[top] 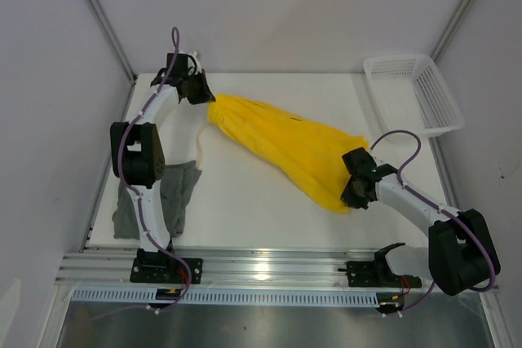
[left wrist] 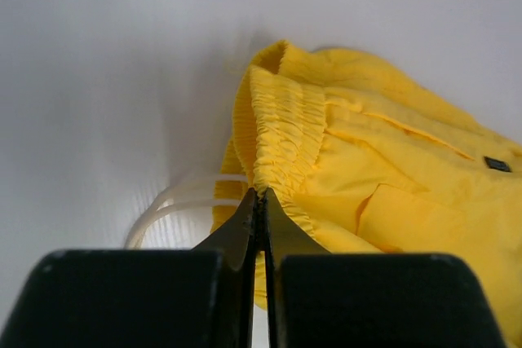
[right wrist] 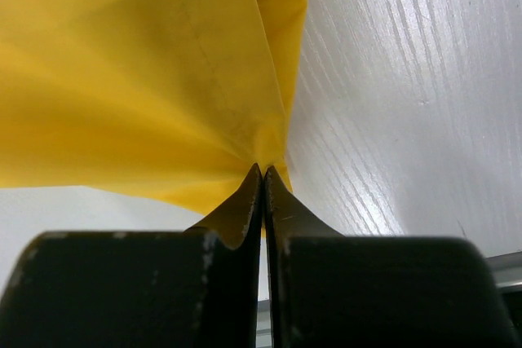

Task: Fold and stack the shorts
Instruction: Fold the shorts

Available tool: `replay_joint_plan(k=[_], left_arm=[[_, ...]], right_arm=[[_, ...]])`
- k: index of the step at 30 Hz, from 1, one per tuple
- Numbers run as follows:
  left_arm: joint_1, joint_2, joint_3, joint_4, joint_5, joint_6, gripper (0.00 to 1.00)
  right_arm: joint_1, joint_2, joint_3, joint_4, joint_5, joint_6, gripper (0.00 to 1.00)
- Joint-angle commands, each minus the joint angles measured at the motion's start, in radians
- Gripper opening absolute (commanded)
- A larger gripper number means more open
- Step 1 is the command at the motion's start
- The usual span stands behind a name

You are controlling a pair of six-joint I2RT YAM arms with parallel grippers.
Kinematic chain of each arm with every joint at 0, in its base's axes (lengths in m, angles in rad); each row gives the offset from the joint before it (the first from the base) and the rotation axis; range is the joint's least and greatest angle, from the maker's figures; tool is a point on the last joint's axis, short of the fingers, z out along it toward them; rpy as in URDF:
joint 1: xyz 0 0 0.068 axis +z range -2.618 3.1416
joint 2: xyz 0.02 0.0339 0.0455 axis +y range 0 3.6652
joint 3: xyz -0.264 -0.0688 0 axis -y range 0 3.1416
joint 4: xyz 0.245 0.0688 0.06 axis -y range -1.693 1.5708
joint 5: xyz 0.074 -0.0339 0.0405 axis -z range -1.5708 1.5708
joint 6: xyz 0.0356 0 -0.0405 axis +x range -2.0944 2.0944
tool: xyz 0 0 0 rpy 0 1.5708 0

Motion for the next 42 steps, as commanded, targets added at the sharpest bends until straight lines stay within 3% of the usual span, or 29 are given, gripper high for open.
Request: replay_joint_plan(k=[1,4,6,7,8,13,25,27,31,34,39,40,42], left_arm=[[0.022,0.064,0.045,-0.07,-0.061,0.057,0.0],[0.022,0.081,0.041,-0.074,-0.062,0.071,0.03],[0.024,0.09,0.038,-0.081,-0.07,0.08,0.18],[0.025,0.092,0.037,-0.086,-0.076,0.081,0.3],[0.024,0.096,0.041,-0.09,-0.084,0.082,0.35],[0.025,0.049,-0.001,-0.038,-0.088,0.062,0.54],[0.024,-0.207,-0.209,0.147,-0.073,-0.049,0.65],[0.021,-0.227,-0.233,0.161,-0.081,-0.063,0.65],[0.01,-0.269,-0.278,0.224,-0.036,-0.092,0.65],[0.005,-0.25,-0.288,0.279,0.079,-0.139,0.65],[-0.015,-0.165,-0.256,0.336,0.217,-0.216,0.63],[-0.018,-0.154,-0.255,0.35,0.229,-0.243,0.63],[-0.018,-0.117,-0.267,0.408,0.266,-0.276,0.62]], right_arm=[[-0.01,0.021,0.0,-0.041,0.051,-0.022,0.0],[-0.012,0.038,0.01,-0.041,0.053,-0.033,0.01],[-0.01,0.047,0.029,-0.049,0.053,-0.053,0.25],[-0.01,0.054,0.038,-0.054,0.056,-0.061,0.35],[-0.012,0.063,0.062,-0.073,0.067,-0.065,0.4],[-0.024,0.026,0.15,-0.116,0.1,-0.097,0.45],[-0.125,0.089,0.369,-0.04,-0.039,-0.278,0.48],[-0.141,0.1,0.369,0.035,-0.088,-0.294,0.46],[-0.176,0.158,0.346,0.251,-0.421,-0.289,0.33],[-0.173,0.213,0.339,0.49,-0.614,-0.208,0.24],[-0.132,0.42,0.481,0.707,-0.732,-0.118,0.08],[-0.122,0.446,0.498,0.757,-0.743,-0.105,0.0],[-0.109,0.521,0.532,0.81,-0.771,-0.081,0.0]])
